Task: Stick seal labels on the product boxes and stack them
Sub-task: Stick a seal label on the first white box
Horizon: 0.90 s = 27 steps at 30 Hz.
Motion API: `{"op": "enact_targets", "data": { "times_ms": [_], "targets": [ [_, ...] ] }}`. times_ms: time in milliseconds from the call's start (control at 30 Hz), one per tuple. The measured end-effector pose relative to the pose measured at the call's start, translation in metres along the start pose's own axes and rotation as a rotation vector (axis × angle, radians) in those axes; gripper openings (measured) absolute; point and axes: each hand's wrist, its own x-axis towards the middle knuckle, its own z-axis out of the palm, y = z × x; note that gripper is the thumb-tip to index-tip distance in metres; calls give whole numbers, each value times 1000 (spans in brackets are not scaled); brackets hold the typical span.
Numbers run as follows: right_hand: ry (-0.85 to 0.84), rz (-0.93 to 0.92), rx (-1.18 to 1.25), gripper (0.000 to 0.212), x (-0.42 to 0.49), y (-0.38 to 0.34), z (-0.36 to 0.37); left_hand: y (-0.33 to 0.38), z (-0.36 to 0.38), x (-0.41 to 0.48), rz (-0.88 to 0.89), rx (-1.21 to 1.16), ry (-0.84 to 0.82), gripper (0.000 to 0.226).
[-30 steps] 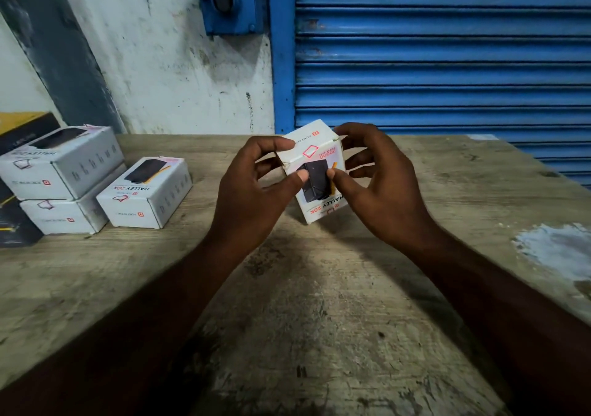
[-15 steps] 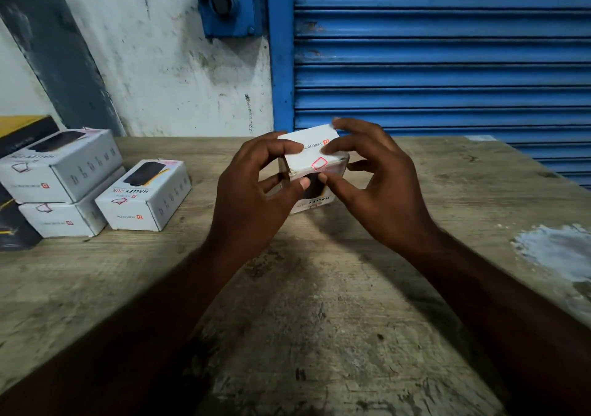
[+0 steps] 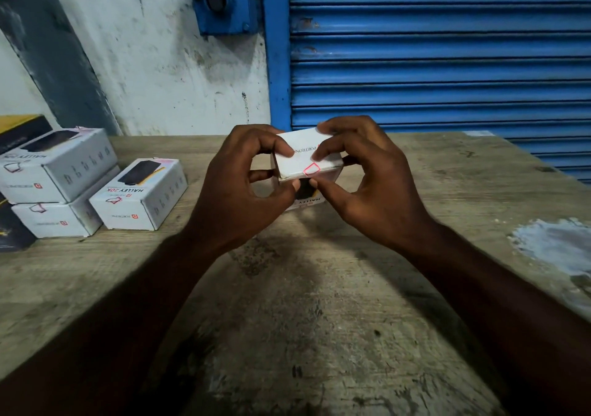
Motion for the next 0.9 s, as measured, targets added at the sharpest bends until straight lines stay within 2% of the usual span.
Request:
{"op": "enact_targets", "data": {
  "times_ms": [300, 533, 900],
  "targets": [
    [6, -48, -72, 27, -1, 3, 0, -2, 4, -1, -37, -11, 25, 36],
    [69, -202, -236, 25, 2, -2, -6, 2, 3, 0, -2, -18, 23, 35],
    [18, -301, -272, 17, 2, 0, -10, 1, 2, 0, 26, 14, 9, 34]
  ]
}}
